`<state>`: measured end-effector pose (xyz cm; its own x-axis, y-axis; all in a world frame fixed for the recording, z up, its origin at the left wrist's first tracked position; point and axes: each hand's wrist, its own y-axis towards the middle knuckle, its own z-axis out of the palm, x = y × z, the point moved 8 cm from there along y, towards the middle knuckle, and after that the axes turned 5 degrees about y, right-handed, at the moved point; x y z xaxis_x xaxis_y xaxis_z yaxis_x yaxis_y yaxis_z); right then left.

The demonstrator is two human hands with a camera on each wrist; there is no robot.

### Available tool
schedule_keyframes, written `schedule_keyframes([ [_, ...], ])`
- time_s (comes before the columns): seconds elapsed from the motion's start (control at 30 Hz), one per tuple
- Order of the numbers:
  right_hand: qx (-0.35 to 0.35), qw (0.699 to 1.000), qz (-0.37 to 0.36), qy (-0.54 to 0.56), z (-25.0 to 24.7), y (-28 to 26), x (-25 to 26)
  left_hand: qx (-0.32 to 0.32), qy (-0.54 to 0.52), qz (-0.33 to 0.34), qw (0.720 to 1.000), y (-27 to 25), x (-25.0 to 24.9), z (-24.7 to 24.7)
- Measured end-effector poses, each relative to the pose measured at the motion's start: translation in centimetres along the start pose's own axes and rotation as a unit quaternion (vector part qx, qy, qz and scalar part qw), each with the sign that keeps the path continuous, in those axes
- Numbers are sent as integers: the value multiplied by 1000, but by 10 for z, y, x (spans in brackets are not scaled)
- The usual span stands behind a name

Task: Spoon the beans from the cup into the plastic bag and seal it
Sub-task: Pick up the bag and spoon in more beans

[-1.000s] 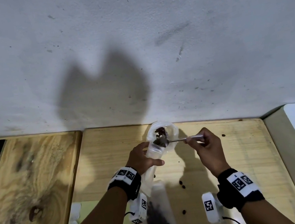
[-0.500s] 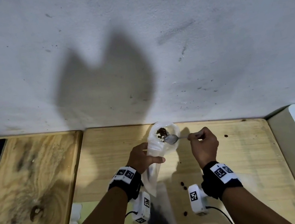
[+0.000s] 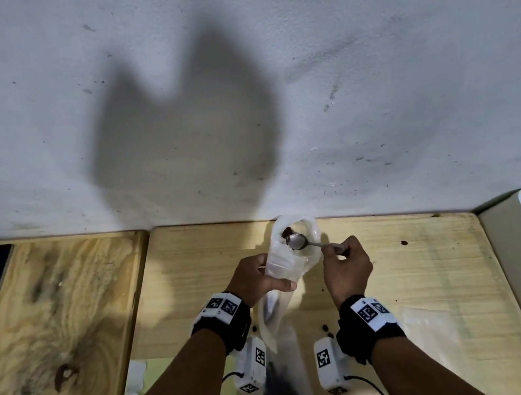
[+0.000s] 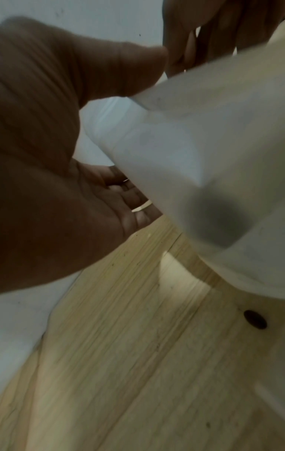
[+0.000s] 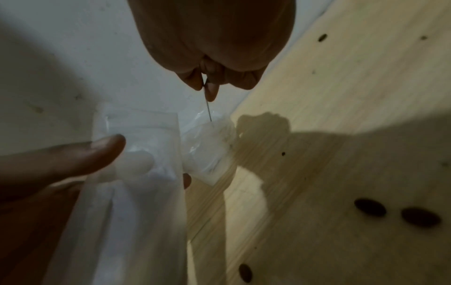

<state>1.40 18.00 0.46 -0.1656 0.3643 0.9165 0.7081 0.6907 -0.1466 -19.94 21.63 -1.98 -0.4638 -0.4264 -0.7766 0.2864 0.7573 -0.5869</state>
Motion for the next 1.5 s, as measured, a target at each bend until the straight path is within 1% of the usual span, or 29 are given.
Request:
schedule_keyframes([
  [0.1, 9, 995, 90, 48, 6, 3, -22, 7, -1, -6, 1000, 1, 2, 0],
  [0.2, 31, 977, 196, 81, 11, 3, -45, 3, 2, -10, 1000, 2, 3, -3],
  [0.27, 46, 964, 235, 113, 12, 4, -55, -1, 5, -13, 1000, 1, 4, -5],
  [0.37, 59, 953, 261, 143, 6, 7, -62, -10, 8, -19, 1000, 0, 7, -7],
  [0.53, 73, 953, 238, 170, -13, 15, -58, -39, 24, -25, 999, -1, 11, -11],
  [0.67, 98, 956, 188, 205, -32, 24, -33, -55, 37, -23, 998, -2, 8, -11],
  [0.8, 150, 964, 93, 199, -44, 27, 11, -59, 53, -18, 997, -4, 5, -9],
  [0.93, 233, 965, -31, 112, -32, 18, 45, -54, 77, -15, 995, -5, 5, -7],
  [0.97, 245, 963, -56, 92, -29, 16, 52, -53, 80, -15, 995, -5, 6, -6],
  [1.03, 242, 964, -81, 78, -27, 15, 59, -50, 79, -16, 995, -7, 7, -5],
  [1.13, 183, 974, -68, 114, -34, 22, 59, -55, 73, -11, 996, -9, 7, -4],
  [1.17, 156, 978, -47, 134, -37, 26, 53, -58, 72, -10, 996, -11, 6, -5],
  [1.23, 97, 981, 21, 165, -41, 31, 34, -68, 70, -9, 995, -14, 7, -6],
  [1.3, 53, 983, 78, 160, -42, 31, 15, -85, 59, -8, 995, -18, 10, -8],
  [1.4, 39, 983, 133, 123, -35, 24, -1, -116, 46, 0, 992, -26, 12, -11],
  [1.5, 78, 973, 177, 129, -18, 15, -10, -144, 39, 17, 989, -34, 11, -14],
])
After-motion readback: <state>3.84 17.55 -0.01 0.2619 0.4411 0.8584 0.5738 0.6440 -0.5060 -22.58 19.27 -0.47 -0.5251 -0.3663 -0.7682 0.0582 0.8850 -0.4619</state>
